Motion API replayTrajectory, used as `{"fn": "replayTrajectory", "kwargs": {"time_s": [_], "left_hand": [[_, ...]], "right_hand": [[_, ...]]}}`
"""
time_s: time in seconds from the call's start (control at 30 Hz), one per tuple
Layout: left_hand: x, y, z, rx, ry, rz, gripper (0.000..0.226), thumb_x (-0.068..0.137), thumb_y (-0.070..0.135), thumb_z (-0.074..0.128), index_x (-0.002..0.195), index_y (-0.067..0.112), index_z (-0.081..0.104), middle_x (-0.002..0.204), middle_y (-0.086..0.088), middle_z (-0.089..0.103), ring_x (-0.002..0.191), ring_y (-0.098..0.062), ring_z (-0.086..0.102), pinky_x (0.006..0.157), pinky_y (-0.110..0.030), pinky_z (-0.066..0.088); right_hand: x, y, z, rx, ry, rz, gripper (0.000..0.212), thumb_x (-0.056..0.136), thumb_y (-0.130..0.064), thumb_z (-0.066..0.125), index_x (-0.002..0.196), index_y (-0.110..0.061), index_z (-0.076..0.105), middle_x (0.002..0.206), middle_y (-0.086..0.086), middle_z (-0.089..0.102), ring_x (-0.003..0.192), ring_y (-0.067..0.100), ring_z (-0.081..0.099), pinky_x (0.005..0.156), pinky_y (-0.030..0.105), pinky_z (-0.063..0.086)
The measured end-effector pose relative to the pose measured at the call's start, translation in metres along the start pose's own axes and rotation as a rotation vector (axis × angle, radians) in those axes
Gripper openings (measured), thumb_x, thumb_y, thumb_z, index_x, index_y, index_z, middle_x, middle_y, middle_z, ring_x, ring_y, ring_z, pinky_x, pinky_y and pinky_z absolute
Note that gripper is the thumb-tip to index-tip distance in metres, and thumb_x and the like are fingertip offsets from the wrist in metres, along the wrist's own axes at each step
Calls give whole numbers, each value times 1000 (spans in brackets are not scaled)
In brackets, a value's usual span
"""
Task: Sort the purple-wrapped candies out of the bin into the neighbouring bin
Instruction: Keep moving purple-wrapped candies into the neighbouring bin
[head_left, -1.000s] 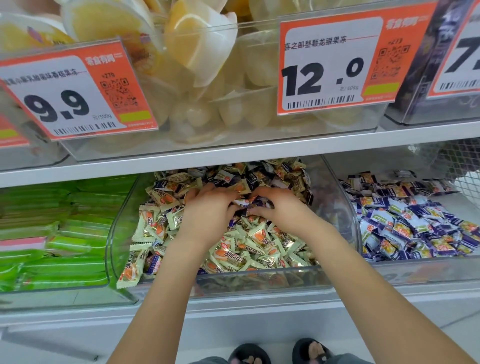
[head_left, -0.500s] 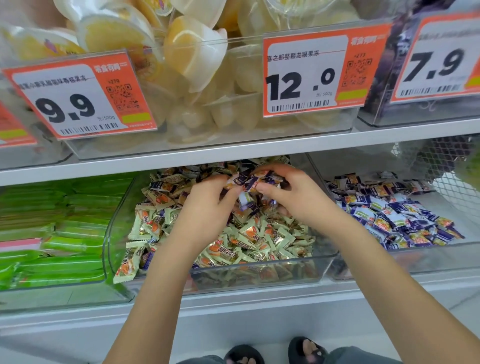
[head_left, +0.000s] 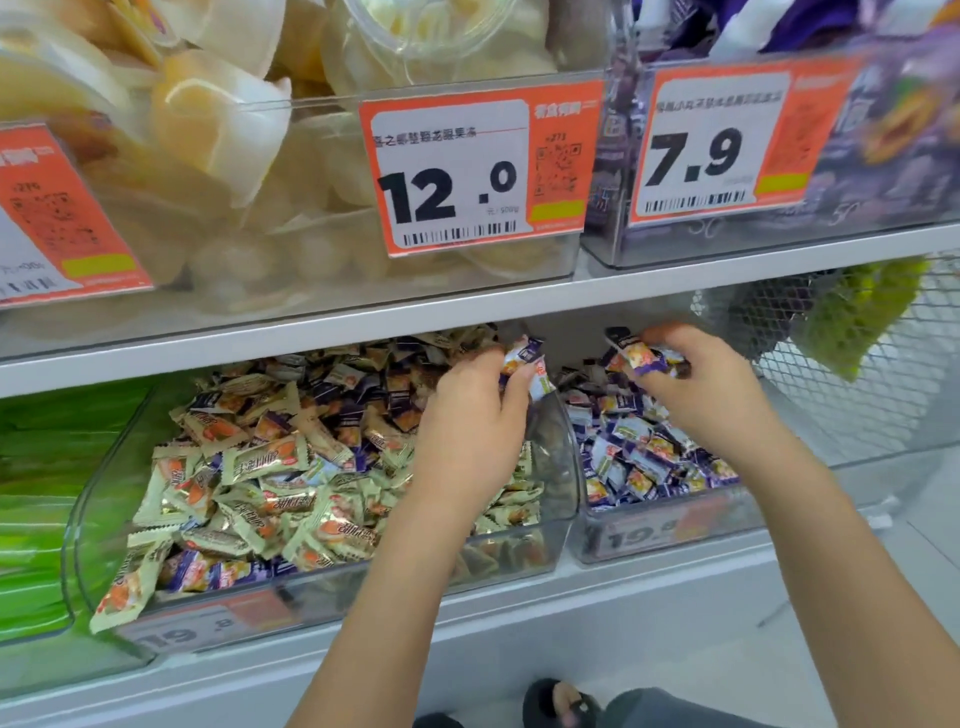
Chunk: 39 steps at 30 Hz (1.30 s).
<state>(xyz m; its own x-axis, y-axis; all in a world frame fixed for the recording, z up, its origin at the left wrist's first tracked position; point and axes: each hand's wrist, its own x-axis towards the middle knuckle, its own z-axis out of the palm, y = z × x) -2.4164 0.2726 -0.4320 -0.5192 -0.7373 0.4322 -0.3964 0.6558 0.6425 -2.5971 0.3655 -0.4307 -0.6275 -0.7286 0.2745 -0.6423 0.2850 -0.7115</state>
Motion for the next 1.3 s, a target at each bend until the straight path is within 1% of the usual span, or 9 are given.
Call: {"fn": "replayTrajectory", "kwargs": {"time_s": [0.3,0.47,0.57,0.7,0.8,1.0,1.1,1.2,1.3], "left_hand": [[7,26,30,157,14,152,31,97,36,44,71,20,42,65,6,43,69,-23,46,60,-35,31],[5,31,47,324,-312,127,56,90,37,52,142,32,32,136,5,48,127,-19,36,104,-44,25],[5,25,46,215,-325,131,66,87,37,57,146,33,26,143,6,41,132,-17,27,111,-43,22],[4,14,36,81,-172,117,47,88,21,58,134,28,49,133,7,50,128,-15,37,108,-30,28],[-2,9,29,81,-126,88,38,90,28,55,129,27,54,130,10,51,125,-11,40,98,-19,25],[-27,0,15,151,-267,148,53,89,54,44,139,38,37,147,21,28,134,2,19,107,-23,15],[-29,-6,2,127,-264,98,49,91,51,43,138,40,39,138,20,43,123,6,35,104,-23,29],[-24,-19,-17,148,-226,-17,32,93,36,51,125,33,55,114,19,61,80,13,52,77,-20,48],[-21,-40,-35,229,-213,-188,21,93,21,54,110,26,66,103,16,63,79,-3,60,74,-26,51]], "right_hand": [[6,45,-33,146,-38,79,46,84,16,45,98,-24,64,102,5,68,98,22,63,86,40,51],[6,53,-37,96,-7,75,44,91,4,49,87,-38,62,96,-4,68,82,14,62,68,37,54],[3,43,-30,59,5,0,34,92,-6,52,92,-38,61,101,-7,67,83,10,60,71,33,53],[-6,22,12,-64,-511,-221,48,89,-37,62,135,-36,46,140,-14,47,131,6,38,114,38,26],[-1,28,45,-617,-756,-186,82,83,-63,55,146,-50,5,159,-13,-1,146,16,-9,114,54,-13],[22,45,53,-701,-563,152,64,94,-56,42,145,-55,2,159,-6,-15,143,32,-20,105,70,-11],[19,36,46,-521,-438,101,47,100,-40,39,144,-46,24,159,-2,16,147,29,1,107,65,-11],[12,1,39,-268,-86,-30,30,98,-20,42,124,-28,55,109,7,66,114,31,54,108,55,25],[-3,-39,38,-81,197,-177,18,89,-8,45,95,-15,60,73,4,57,72,30,53,61,35,40]]}}
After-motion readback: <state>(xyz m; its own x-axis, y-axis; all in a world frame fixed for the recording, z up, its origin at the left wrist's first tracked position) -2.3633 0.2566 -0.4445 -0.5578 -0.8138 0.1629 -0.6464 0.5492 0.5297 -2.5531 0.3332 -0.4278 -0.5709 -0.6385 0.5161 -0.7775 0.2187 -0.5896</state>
